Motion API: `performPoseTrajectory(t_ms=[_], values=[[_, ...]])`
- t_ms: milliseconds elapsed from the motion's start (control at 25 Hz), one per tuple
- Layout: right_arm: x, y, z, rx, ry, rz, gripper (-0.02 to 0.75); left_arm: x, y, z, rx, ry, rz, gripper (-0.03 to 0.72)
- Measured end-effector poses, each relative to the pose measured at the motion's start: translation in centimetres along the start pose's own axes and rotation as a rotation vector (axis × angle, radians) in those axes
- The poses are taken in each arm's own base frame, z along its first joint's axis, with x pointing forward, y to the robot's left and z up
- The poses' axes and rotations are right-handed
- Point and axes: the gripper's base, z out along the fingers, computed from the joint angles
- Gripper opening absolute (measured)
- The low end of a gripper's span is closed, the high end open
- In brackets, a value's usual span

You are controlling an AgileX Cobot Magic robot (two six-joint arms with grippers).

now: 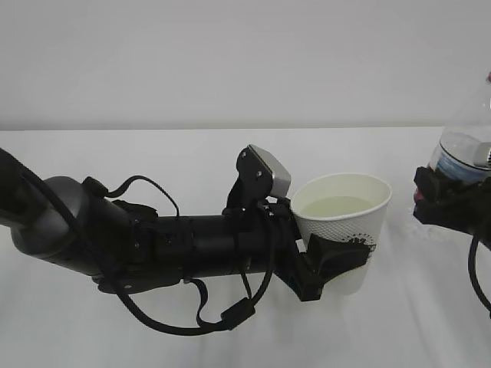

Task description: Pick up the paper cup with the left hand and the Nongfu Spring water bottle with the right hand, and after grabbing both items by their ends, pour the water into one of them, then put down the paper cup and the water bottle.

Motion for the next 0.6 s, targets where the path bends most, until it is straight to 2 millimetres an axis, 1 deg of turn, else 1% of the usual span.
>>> performPoseTrajectory(t_ms=[320, 600], values=[[-0.2, -0.1, 2.5, -0.001, -0.022, -0.001, 0.401, 0.0, 0.0, 0.0, 0.0, 0.0, 0.0, 0.48], [0.8, -0.2, 4.1, 0.0, 0.0, 0.0, 0.401, 0.0, 0.0, 0.0, 0.0, 0.0, 0.035, 0.48]])
